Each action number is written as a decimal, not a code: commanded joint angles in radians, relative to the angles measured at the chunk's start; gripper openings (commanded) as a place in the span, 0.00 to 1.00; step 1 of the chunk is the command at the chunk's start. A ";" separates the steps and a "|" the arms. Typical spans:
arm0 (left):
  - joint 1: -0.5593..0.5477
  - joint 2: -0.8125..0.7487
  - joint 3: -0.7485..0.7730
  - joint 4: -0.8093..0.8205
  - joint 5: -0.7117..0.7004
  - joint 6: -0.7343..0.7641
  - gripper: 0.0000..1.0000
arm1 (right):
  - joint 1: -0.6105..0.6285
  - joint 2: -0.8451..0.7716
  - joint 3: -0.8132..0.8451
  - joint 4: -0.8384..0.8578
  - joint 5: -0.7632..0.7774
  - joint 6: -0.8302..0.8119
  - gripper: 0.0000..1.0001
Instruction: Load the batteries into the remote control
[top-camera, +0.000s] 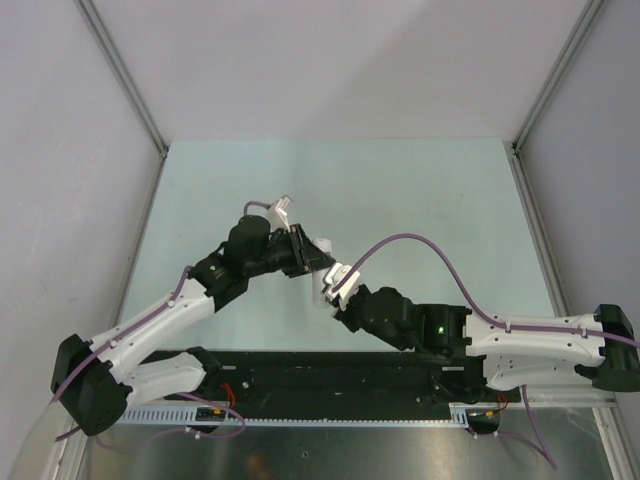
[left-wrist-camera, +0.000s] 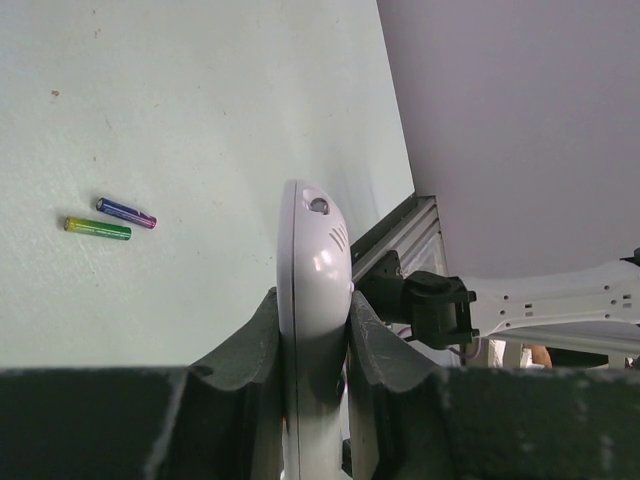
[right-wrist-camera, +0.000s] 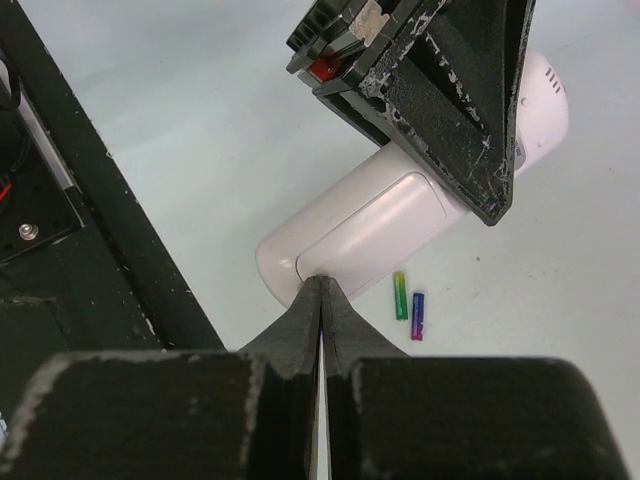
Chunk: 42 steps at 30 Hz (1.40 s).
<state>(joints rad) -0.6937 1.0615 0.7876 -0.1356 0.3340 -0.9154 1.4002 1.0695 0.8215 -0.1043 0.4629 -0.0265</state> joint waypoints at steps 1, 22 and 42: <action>-0.043 -0.003 0.012 0.028 0.080 -0.017 0.00 | -0.012 -0.016 0.042 0.028 0.088 -0.012 0.00; -0.059 0.003 -0.007 0.039 0.057 -0.013 0.00 | -0.012 -0.040 0.050 0.020 0.105 -0.016 0.00; -0.066 0.006 -0.019 0.041 0.039 -0.002 0.00 | -0.010 -0.052 0.053 0.020 0.111 -0.015 0.00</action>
<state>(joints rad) -0.7246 1.0729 0.7811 -0.0837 0.3080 -0.9150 1.4017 1.0412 0.8253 -0.1425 0.4824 -0.0269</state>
